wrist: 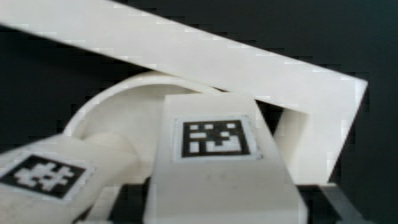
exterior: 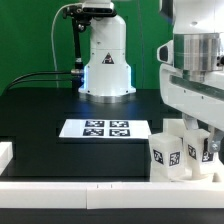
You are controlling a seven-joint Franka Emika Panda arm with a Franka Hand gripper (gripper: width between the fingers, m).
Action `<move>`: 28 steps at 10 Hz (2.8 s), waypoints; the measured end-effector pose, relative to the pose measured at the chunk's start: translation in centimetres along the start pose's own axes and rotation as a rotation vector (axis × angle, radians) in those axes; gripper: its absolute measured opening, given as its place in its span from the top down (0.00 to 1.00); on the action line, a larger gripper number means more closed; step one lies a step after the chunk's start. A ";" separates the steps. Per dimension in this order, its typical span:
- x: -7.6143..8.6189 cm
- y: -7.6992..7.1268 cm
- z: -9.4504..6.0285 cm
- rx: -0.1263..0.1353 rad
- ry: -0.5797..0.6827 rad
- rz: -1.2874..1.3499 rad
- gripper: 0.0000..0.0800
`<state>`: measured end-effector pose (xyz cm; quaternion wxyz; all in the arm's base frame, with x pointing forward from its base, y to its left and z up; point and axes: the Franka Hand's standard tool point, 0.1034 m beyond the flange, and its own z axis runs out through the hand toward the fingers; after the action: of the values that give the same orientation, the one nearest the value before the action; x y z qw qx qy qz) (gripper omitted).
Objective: Assemble stool
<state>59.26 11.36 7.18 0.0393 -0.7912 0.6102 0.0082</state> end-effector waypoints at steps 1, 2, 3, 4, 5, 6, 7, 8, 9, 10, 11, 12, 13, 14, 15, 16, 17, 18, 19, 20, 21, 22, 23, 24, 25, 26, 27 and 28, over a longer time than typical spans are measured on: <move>0.0 0.0 0.0 -0.001 0.000 0.076 0.58; 0.1 0.0 0.0 0.006 -0.003 0.156 0.58; 0.4 -0.1 0.0 0.060 -0.022 0.334 0.58; 0.2 0.1 0.1 0.105 -0.037 0.571 0.58; 0.2 0.1 0.1 0.123 -0.043 0.610 0.58; 0.2 0.1 0.1 0.122 -0.043 0.614 0.58; 0.2 0.1 0.1 0.122 -0.043 0.610 0.45; 0.1 0.2 0.1 0.116 -0.043 0.597 0.28; -0.6 0.5 0.1 0.049 -0.058 0.502 0.22; -0.8 0.0 -0.7 0.042 -0.072 0.447 0.22; -0.9 -0.3 -1.6 0.050 -0.080 0.376 0.19; -1.1 -0.4 -2.6 0.050 -0.094 0.247 0.19; -1.2 -0.6 -3.3 0.058 -0.098 0.169 0.19; -1.1 -0.5 -3.0 0.055 -0.095 0.129 0.19; -1.1 -0.4 -2.9 0.057 -0.092 0.049 0.19; -1.1 -0.2 -2.8 0.047 -0.085 -0.047 0.19; -1.4 0.2 -2.9 -0.013 -0.061 -0.207 0.19; -1.1 -0.5 -3.7 -0.010 -0.040 -0.425 0.19; -1.2 -0.8 -3.9 -0.002 -0.035 -0.655 0.19; -1.8 -1.0 -3.8 -0.002 -0.035 -0.830 0.19; -2.1 -1.0 -3.8 -0.004 -0.033 -0.859 0.19; -1.9 -1.0 -3.8 -0.002 -0.030 -0.933 0.19; -1.7 -1.0 -3.9 -0.003 -0.029 -0.994 0.19; -1.7 -1.0 -3.9 -0.004 -0.027 -1.031 0.19; -1.3 -1.0 -3.8 -0.017 -0.015 -1.227 0.19; -1.0 -1.0 -3.6 -0.027 -0.008 -1.389 0.19; -1.1 -1.0 -3.4 -0.039 -0.006 -1.497 0.19; -1.0 -0.9 -3.2 -0.050 -0.004 -1.641 0.19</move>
Offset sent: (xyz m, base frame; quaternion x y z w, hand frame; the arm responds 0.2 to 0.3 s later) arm -0.0002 0.0072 0.0050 0.1467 -0.0248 0.5295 0.8352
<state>59.78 12.32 10.47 0.0162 -0.9864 -0.1632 -0.0082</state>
